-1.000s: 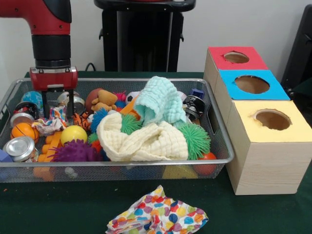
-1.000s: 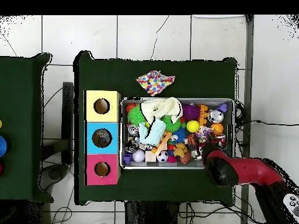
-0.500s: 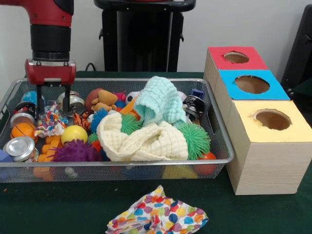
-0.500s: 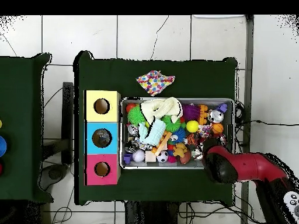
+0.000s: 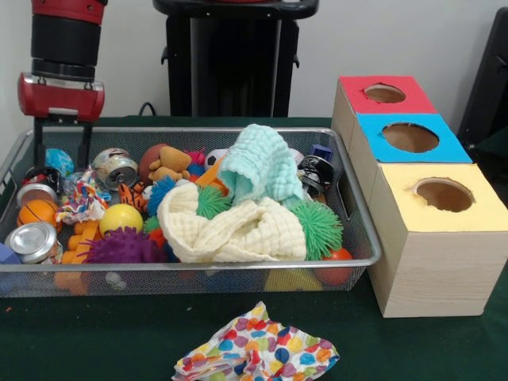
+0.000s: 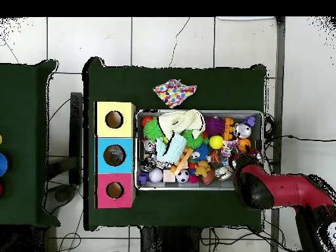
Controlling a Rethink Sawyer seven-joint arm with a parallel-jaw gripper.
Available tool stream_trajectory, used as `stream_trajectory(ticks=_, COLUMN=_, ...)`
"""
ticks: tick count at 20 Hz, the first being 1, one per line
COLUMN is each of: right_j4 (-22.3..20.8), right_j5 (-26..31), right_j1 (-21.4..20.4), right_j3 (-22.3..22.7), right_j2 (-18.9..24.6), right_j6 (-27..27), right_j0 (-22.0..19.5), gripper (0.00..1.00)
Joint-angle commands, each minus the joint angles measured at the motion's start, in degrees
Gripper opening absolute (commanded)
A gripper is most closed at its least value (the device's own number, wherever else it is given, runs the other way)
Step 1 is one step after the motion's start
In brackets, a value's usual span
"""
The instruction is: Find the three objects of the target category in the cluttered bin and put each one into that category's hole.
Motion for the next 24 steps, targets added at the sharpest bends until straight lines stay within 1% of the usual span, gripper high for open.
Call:
stream_trajectory(ticks=1, right_j4=-1.3, right_j5=3.0, right_j1=4.0, right_j3=-4.0, right_j2=-4.5, right_j6=3.5, right_j0=-0.5, gripper=1.00)
stream_trajectory(ticks=3, right_j4=-0.4, right_j5=3.2, right_j1=5.6, right_j3=-3.5, right_j2=-3.7, right_j6=2.8, right_j0=-2.1, gripper=1.00)
stream_trajectory(ticks=5, right_j4=0.6, right_j5=4.0, right_j1=6.5, right_j3=-2.4, right_j2=-2.5, right_j6=1.7, right_j0=-3.9, gripper=1.00)
stream_trajectory(ticks=6, right_j4=0.6, right_j5=3.9, right_j1=6.6, right_j3=-2.1, right_j2=-2.5, right_j6=1.6, right_j0=-4.1, gripper=1.00)
stream_trajectory(ticks=8, right_j4=0.0, right_j5=3.9, right_j1=6.5, right_j3=-1.8, right_j2=-3.7, right_j6=2.2, right_j0=-3.2, gripper=1.00)
stream_trajectory(ticks=11, right_j4=0.3, right_j5=4.4, right_j1=5.9, right_j3=-0.9, right_j2=-4.2, right_j6=2.4, right_j0=-2.7, gripper=1.00)
stream_trajectory(ticks=14, right_j4=0.7, right_j5=4.4, right_j1=5.5, right_j3=0.1, right_j2=-4.1, right_j6=2.1, right_j0=-3.1, gripper=1.00)
stream_trajectory(ticks=20, right_j4=0.7, right_j5=4.5, right_j1=3.9, right_j3=1.7, right_j2=-5.5, right_j6=2.5, right_j0=-2.6, gripper=1.00)
stream_trajectory(ticks=22, right_j4=0.7, right_j5=3.7, right_j1=3.2, right_j3=2.9, right_j2=-6.0, right_j6=3.2, right_j0=-2.4, gripper=1.00)
stream_trajectory(ticks=24, right_j4=0.4, right_j5=2.1, right_j1=2.8, right_j3=3.8, right_j2=-7.8, right_j6=5.5, right_j0=-0.7, gripper=1.00)
